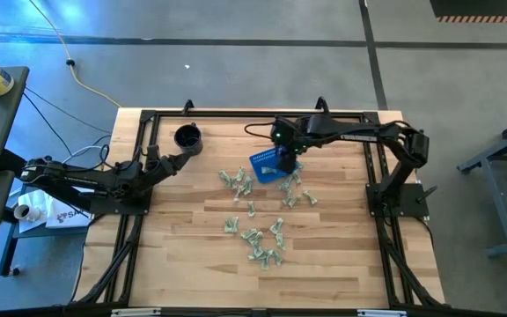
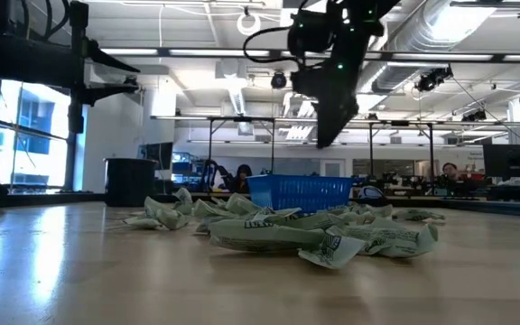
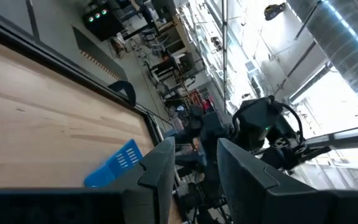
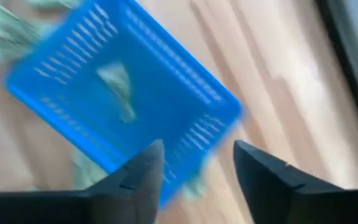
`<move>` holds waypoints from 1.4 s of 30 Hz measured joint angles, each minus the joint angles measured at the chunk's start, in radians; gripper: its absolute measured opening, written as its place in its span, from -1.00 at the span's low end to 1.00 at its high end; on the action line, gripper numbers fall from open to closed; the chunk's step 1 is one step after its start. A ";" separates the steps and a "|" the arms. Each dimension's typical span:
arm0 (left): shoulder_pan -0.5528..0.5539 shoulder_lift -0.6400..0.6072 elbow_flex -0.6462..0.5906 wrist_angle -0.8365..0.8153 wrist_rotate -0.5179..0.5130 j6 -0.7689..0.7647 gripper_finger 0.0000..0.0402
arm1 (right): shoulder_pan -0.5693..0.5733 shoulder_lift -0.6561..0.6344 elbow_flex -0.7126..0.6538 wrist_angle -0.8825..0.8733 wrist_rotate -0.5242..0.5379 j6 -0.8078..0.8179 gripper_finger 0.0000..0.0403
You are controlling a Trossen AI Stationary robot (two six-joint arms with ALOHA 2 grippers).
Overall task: Pick and place Stevia / Truvia into bins
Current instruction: Put the green stevia packet into the blue bin
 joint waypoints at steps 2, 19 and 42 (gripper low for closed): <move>0.000 0.000 0.000 0.000 0.000 0.000 -0.22 | -0.019 -0.010 -0.025 -0.062 -0.006 -0.012 0.07; 0.000 0.000 0.000 0.003 0.006 -0.027 -0.22 | -0.077 -0.108 -0.367 0.095 -0.076 -0.095 -0.26; 0.000 0.000 0.000 -0.001 -0.018 -0.043 -0.22 | -0.184 -0.060 -0.349 0.205 -0.154 -0.225 -0.30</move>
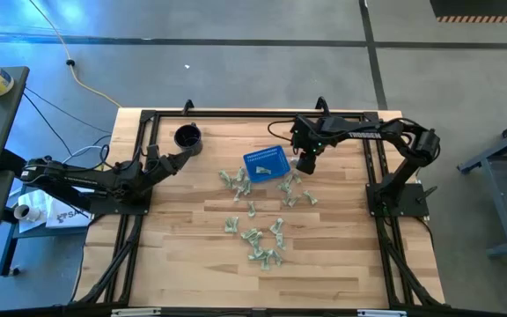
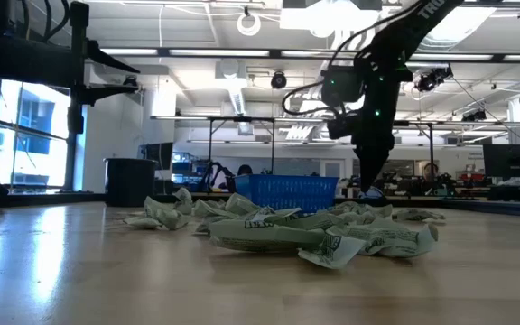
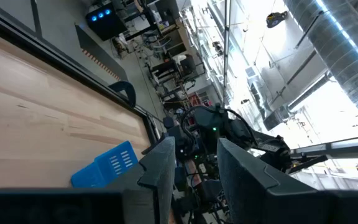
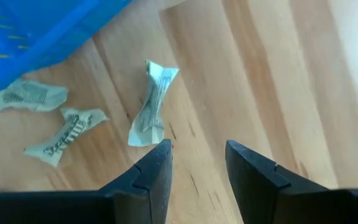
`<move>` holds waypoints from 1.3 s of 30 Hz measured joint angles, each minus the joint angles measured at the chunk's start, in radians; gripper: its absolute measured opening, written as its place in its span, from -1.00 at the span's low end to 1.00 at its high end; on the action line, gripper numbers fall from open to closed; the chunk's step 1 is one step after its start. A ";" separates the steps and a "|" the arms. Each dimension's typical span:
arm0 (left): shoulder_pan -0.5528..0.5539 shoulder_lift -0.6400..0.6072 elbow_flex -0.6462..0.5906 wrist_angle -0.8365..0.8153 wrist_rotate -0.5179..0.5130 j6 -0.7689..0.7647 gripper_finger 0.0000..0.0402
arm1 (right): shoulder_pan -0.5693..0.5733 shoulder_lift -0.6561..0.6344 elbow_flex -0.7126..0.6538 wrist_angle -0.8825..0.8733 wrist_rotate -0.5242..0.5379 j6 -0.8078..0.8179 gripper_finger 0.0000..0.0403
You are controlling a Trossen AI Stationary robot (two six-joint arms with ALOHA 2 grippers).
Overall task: Pick and place Stevia / Truvia into bins
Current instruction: Put the green stevia packet into the blue bin
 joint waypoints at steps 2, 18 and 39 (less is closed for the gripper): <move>0.000 0.000 0.000 -0.003 -0.002 0.000 -0.22 | -0.004 0.002 -0.015 0.026 -0.027 -0.008 -0.30; 0.000 0.000 0.000 -0.014 -0.022 0.006 -0.22 | 0.018 0.109 -0.027 0.186 -0.046 -0.022 -0.30; 0.000 0.000 0.000 -0.014 -0.026 0.006 -0.22 | 0.001 -0.028 0.003 0.065 -0.037 0.160 -0.96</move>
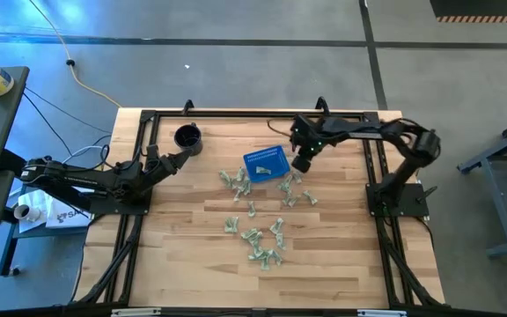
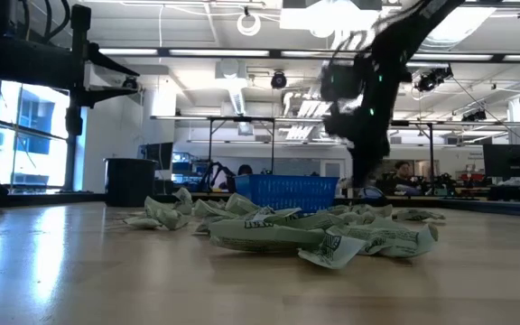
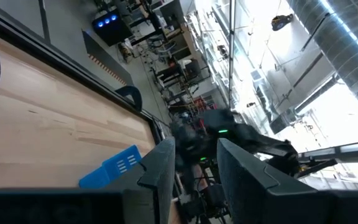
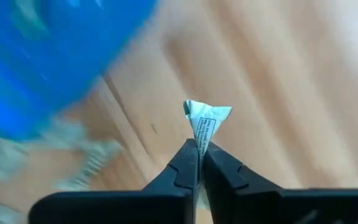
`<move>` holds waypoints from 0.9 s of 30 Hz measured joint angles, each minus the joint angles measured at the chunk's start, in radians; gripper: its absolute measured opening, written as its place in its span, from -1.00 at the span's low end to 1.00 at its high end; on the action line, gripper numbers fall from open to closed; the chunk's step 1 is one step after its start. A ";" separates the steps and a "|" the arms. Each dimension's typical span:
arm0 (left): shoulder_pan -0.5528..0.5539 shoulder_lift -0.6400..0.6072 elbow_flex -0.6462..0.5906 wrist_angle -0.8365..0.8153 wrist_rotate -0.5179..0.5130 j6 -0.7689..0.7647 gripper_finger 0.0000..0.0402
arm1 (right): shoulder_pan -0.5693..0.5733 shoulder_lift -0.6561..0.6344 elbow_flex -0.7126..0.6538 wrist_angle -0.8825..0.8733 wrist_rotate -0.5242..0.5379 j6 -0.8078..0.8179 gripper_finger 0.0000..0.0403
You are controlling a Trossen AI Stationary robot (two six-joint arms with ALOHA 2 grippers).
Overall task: Pick and place Stevia / Truvia into bins
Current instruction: Put the green stevia packet into the blue bin
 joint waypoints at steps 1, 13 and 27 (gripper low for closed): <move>0.000 0.000 0.000 0.000 0.000 0.000 -0.22 | 0.007 -0.027 0.015 0.005 -0.006 0.012 -0.97; 0.000 0.000 0.000 -0.016 0.016 0.003 -0.22 | 0.152 0.089 0.234 0.054 -0.165 0.043 -0.94; 0.000 0.000 0.000 -0.053 0.135 -0.052 -0.22 | 0.201 0.141 0.369 -0.146 0.107 -0.047 0.03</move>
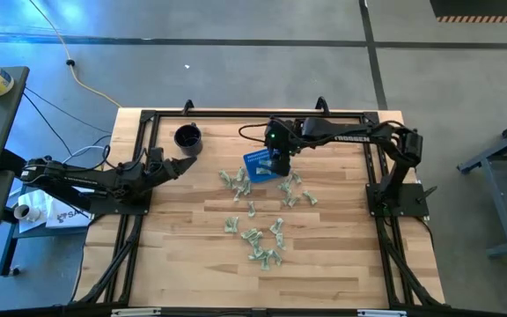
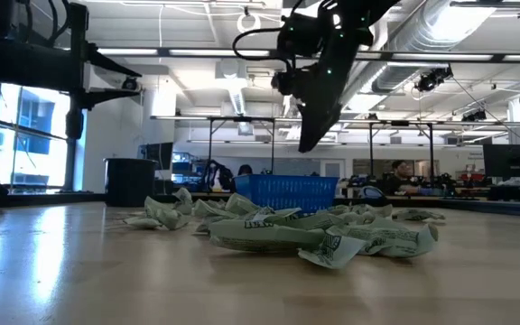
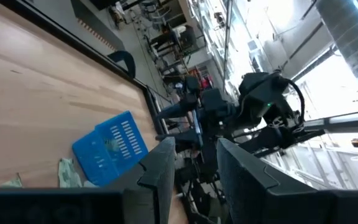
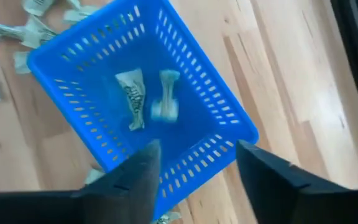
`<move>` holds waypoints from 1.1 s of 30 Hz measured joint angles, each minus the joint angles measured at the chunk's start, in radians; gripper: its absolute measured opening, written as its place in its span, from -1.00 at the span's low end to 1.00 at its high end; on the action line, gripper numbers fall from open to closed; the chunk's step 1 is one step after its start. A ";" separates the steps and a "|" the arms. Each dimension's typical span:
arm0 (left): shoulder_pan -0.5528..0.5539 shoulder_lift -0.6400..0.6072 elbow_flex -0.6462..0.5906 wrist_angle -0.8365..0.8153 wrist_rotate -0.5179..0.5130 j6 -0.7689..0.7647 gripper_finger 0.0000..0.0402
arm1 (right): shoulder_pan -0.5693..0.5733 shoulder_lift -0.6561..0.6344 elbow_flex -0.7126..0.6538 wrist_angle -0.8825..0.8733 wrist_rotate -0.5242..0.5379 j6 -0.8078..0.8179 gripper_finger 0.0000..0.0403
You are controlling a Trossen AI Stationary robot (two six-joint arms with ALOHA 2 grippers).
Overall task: Pick and place Stevia / Truvia into bins
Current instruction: Put the green stevia packet into the blue bin
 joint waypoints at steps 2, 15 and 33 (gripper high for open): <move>0.000 0.000 0.000 0.000 0.000 0.000 -0.22 | 0.000 0.000 0.002 -0.003 -0.015 0.000 0.13; 0.000 0.000 0.000 0.000 -0.025 0.003 -0.22 | -0.037 0.082 0.002 0.185 -0.063 0.078 -0.62; 0.000 0.000 0.000 0.001 -0.029 0.002 -0.22 | 0.001 0.136 0.002 0.106 -0.206 -0.013 -0.90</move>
